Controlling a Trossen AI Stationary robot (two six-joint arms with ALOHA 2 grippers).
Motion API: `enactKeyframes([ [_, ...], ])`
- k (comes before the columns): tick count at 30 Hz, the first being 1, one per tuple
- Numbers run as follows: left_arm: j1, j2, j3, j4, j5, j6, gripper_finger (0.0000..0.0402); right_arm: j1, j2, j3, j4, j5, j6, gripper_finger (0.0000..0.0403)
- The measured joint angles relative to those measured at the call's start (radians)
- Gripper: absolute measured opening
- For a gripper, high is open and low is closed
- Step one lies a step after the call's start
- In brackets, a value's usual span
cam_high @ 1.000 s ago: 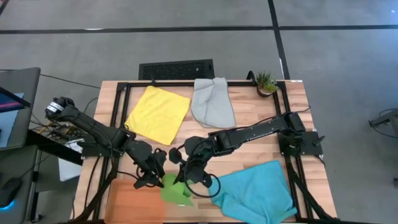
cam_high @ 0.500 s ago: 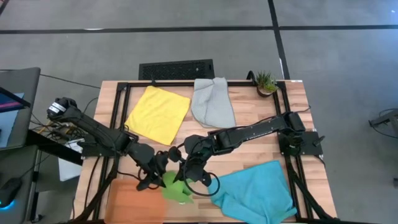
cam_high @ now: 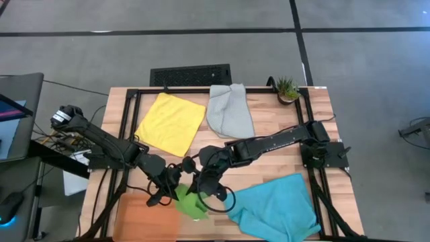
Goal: Fold microfiber towels
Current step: Put the folded green towel into the orange bin
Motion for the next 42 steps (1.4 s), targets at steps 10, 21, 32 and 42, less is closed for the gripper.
enactKeyframes([
  [10, 0.0, -0.052, 0.0, -0.067, -0.049, -0.015, 0.0001, 0.001, 0.0, 0.0, 0.003, 0.096, 0.075, 0.0068],
  [21, -0.042, -0.189, 0.0, -0.202, -0.1, -0.13, 0.0, 0.008, 0.0, 0.0, 0.04, 0.096, 0.098, 0.0127],
  [32, -0.157, -0.268, 0.0, -0.227, -0.233, -0.185, 0.0, 0.008, 0.0, 0.0, 0.043, 0.229, 0.091, 0.0203],
  [42, -0.243, -0.283, 0.0, -0.242, -0.32, -0.247, 0.0, 0.008, 0.0, 0.0, 0.034, 0.253, 0.092, 0.0206],
])
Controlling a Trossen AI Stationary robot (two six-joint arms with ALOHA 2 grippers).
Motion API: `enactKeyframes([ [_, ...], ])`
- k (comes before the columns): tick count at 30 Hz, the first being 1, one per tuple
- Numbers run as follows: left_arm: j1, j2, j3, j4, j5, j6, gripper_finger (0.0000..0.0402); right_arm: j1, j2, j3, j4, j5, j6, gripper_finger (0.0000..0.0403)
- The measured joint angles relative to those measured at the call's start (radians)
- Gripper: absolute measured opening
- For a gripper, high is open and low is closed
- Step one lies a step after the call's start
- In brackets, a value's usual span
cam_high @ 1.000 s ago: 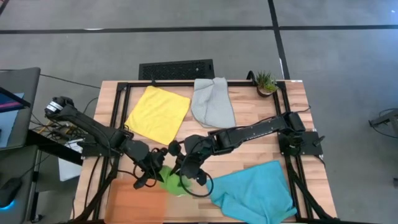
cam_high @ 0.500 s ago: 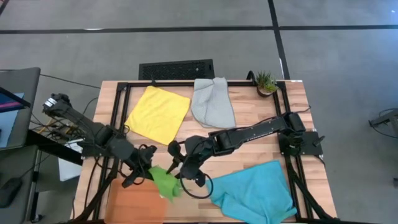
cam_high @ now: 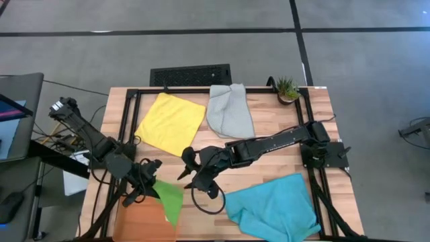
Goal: Fold microfiber towels
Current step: Put the folded green towel into the orange bin
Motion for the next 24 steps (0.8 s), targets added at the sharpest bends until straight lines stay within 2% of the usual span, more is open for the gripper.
enactKeyframes([
  [8, -0.059, -0.007, 0.01, -0.013, -0.017, -0.075, 0.0, 0.0, 0.0, 0.0, -0.005, 0.0, 0.0, 0.0195],
  [16, -0.147, -0.026, 0.135, -0.081, -0.102, -0.094, 0.0, 0.0, 0.0, 0.0, -0.012, 0.0, 0.01, 0.0192],
  [24, -0.238, -0.025, 0.184, -0.198, -0.094, -0.393, 0.0, 0.0, -0.004, 0.0, -0.037, 0.0, 0.011, 0.0193],
])
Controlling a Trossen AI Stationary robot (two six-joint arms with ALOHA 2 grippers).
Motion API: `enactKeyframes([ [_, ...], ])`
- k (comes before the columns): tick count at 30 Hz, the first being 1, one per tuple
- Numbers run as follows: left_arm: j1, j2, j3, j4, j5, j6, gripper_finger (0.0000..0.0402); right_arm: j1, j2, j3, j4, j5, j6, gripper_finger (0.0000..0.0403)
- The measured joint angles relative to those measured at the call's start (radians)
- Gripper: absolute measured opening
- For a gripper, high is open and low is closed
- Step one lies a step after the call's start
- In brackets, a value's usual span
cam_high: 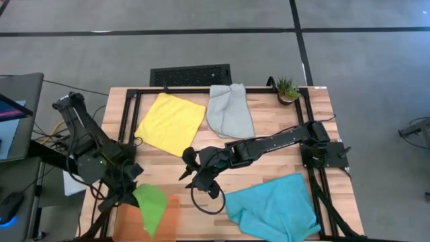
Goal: Fold microfiber towels
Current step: Put the folded green towel into the orange bin
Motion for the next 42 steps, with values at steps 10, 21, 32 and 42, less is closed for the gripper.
enactKeyframes([
  [10, -0.106, 0.002, 0.001, -0.006, 0.048, -0.466, 0.0, 0.0, -0.005, 0.0, 0.002, 0.003, -0.001, 0.0193],
  [21, -0.125, 0.129, 0.0, -0.104, 0.37, -0.75, 0.0, 0.0, -0.005, 0.0, 0.003, 0.003, -0.002, 0.0193],
  [32, -0.119, 0.145, 0.0, -0.102, 0.3, -0.661, 0.0, 0.0, -0.005, 0.0, 0.003, 0.002, -0.003, 0.0193],
  [42, -0.095, 0.09, 0.0, -0.13, 0.029, -0.361, 0.0, 0.001, -0.021, 0.001, -0.02, 0.005, -0.011, 0.0193],
])
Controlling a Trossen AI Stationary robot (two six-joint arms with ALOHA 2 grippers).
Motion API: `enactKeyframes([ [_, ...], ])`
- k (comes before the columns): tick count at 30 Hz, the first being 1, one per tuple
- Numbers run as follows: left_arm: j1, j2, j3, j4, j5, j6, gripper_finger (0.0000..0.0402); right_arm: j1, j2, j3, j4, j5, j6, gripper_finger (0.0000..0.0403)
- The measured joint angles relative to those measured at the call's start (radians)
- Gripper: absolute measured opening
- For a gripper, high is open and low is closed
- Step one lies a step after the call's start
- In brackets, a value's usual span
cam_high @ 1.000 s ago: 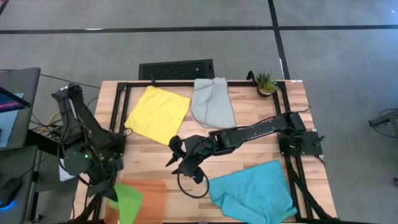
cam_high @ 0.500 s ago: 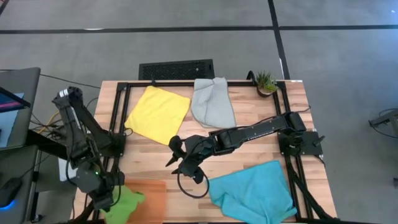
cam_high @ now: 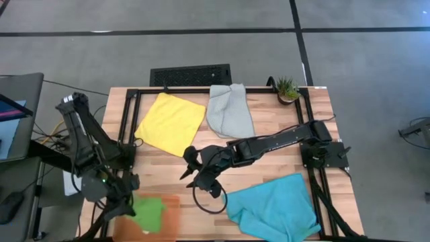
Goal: Fold microfiber towels
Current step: Put the folded green towel into the orange bin
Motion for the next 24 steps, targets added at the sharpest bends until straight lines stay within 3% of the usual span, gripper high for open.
enactKeyframes([
  [4, 0.012, -0.033, 0.0, -0.024, -0.055, 0.074, 0.0, 0.008, -0.029, 0.0, -0.053, 0.014, 0.0, 0.0193],
  [14, 0.013, -0.038, 0.0, -0.124, -0.13, 0.084, 0.0, 0.033, -0.048, -0.001, -0.108, 0.014, 0.0, 0.0193],
  [24, 0.014, -0.038, 0.0, -0.113, -0.255, 0.226, 0.0, 0.039, -0.048, -0.001, -0.136, 0.017, 0.0, 0.0193],
])
